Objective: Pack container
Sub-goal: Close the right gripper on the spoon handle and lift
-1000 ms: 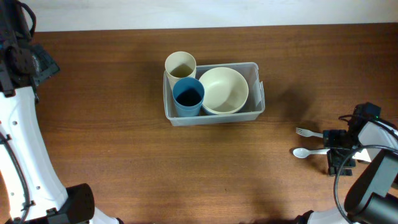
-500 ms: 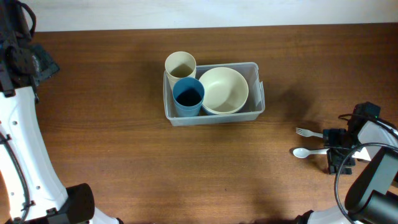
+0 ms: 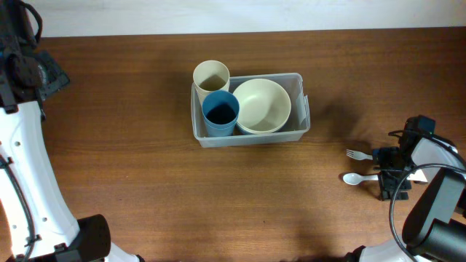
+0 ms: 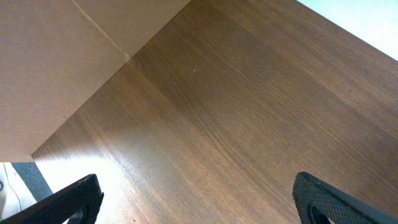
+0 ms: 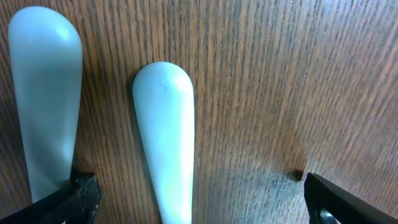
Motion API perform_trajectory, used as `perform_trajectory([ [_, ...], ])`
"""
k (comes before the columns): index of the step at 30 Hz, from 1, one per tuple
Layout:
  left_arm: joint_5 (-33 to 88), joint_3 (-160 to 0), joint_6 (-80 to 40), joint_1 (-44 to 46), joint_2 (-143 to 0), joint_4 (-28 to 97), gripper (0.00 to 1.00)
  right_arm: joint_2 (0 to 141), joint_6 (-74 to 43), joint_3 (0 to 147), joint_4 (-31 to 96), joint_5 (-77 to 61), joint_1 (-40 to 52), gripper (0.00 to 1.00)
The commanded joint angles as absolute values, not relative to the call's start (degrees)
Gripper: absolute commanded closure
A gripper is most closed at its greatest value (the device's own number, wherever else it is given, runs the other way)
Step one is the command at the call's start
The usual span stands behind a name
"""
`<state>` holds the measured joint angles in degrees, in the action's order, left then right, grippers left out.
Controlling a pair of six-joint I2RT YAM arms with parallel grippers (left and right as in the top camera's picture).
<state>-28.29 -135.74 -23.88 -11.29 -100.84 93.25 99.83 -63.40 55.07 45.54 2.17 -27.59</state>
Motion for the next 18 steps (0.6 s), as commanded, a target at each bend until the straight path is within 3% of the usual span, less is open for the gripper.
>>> perform_trajectory([
  [1,-28.1,-135.8,-24.8,-11.5,-101.3,93.3,0.00,100.8,-63.5,54.5,45.7,3.7,-27.0,0.01],
  [10,-28.1,-135.8,-24.8,-11.5,-101.3,93.3,0.00,100.8,-63.5,54.5,46.3,3.7,-27.0,0.04],
  [15,-28.1,-135.8,-24.8,-11.5,-101.3,93.3,0.00,100.8,-63.5,54.5,46.7,3.7,-27.0,0.34],
  [18,-28.1,-135.8,-24.8,-11.5,-101.3,93.3,0.00,100.8,-63.5,54.5,46.7,3.7,-27.0,0.44],
])
